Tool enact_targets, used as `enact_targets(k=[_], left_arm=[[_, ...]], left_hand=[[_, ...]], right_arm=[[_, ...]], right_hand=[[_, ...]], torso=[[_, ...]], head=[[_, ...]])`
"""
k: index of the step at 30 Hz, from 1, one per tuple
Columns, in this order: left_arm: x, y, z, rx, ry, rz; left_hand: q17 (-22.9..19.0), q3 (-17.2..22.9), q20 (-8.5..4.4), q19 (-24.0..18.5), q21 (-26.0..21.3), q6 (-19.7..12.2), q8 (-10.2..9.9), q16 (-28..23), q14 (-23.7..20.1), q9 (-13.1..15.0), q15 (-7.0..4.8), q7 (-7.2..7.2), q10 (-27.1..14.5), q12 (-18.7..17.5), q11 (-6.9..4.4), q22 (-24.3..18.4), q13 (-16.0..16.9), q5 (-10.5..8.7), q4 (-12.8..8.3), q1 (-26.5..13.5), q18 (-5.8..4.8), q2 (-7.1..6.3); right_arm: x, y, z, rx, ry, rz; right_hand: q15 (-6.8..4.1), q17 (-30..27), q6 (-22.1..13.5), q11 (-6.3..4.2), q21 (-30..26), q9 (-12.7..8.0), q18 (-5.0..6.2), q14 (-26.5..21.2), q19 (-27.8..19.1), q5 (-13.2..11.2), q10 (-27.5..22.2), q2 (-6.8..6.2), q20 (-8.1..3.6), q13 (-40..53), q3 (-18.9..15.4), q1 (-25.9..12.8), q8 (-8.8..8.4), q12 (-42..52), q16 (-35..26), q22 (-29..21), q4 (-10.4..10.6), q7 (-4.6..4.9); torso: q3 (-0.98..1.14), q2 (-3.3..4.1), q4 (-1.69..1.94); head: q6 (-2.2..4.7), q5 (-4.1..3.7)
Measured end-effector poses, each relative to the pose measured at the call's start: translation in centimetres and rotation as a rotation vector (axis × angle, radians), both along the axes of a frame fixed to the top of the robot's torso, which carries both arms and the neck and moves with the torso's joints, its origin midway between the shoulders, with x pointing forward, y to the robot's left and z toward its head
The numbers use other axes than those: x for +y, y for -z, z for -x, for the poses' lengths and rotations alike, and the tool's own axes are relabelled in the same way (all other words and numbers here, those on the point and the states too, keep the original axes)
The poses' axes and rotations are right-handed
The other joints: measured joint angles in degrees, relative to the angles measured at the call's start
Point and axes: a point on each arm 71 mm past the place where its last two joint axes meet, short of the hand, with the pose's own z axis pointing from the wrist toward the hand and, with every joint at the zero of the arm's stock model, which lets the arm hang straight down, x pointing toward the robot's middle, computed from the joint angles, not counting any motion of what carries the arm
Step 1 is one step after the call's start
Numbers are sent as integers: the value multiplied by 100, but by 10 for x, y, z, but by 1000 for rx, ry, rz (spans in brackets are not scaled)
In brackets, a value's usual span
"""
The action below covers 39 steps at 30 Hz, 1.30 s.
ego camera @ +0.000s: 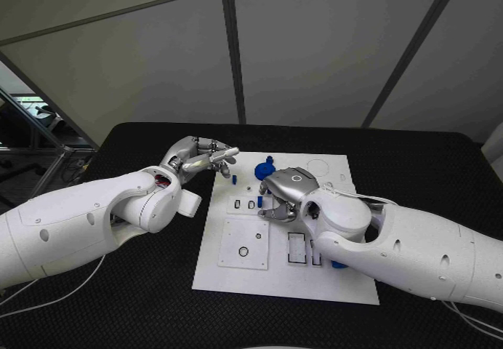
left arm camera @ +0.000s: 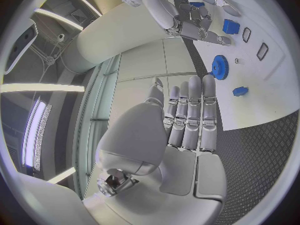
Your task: Assemble the parts on the task board
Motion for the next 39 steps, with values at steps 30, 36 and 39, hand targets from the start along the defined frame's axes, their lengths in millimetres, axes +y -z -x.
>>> enact_targets(k=[30, 36, 39], left_arm=[[-5, 11, -6, 90, 102, -180], [-16, 9, -15, 169, 203, -382], [-20, 8, -22, 196, 237, -494]], left_hand=[[1087, 52, -177, 692, 490, -99, -201, 1303, 1290, -126, -195, -86, 486, 655, -179, 273, 387, 468, 443, -701, -1, 211], [3289, -206, -319, 1585, 1682, -38, 93, 2953, 2122, 19, -314, -209, 466, 1828, -304, 1813, 1352, 469, 859, -1025, -427, 135], [4349, -269, -392, 2077, 2362, 66, 363, 3798, 2378, 205, -413, -313, 798, 3090, -422, 2732, 2586, 439, 951, -1025, -449, 135]], right_arm=[[-84, -33, 8, 36, -108, -339], [-127, -32, -4, 207, -47, -485], [-147, -33, -12, 276, -1, -576]], right_hand=[[0, -529, 111, -54, -578, -15, 105, 0, -417, 379, -246, 612, -38, -460, 105, 1047, 317, -295, -608, -858, -101, -36], [-31, -2785, 354, -73, -2279, -75, 539, -817, -1581, 77, -1007, 652, -53, -1788, 361, 1295, 333, -1761, -2917, -3072, -116, -75], [51, -3700, 455, 4, -3052, -109, 538, -1412, -2027, -44, -1059, 602, 14, -2627, 601, 1430, 333, -2825, -4305, -3639, -101, -55]], torso=[[13, -99, -35], [49, -220, -68], [65, -283, -85]], head=[[140, -62], [112, -65], [94, -67]])
